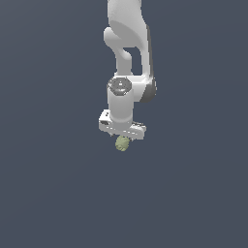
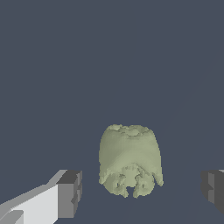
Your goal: Pick up the object and move it to a goal position.
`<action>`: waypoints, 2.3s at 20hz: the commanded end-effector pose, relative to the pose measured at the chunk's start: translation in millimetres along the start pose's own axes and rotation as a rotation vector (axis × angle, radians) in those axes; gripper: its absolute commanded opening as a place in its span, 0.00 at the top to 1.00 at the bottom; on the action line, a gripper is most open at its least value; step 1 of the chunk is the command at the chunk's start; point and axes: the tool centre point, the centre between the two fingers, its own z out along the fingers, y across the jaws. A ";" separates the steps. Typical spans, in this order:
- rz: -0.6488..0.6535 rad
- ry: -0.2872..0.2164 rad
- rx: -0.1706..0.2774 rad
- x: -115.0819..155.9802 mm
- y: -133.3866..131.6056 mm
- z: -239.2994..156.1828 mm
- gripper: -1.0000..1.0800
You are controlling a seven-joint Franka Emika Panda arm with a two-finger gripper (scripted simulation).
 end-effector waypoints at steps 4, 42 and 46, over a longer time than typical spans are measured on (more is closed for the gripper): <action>0.028 0.001 -0.001 -2.8 -1.3 7.8 0.04; 0.028 0.001 -0.001 -4.8 2.0 45.3 1.00; 0.028 0.001 -0.001 -7.0 7.5 27.4 1.00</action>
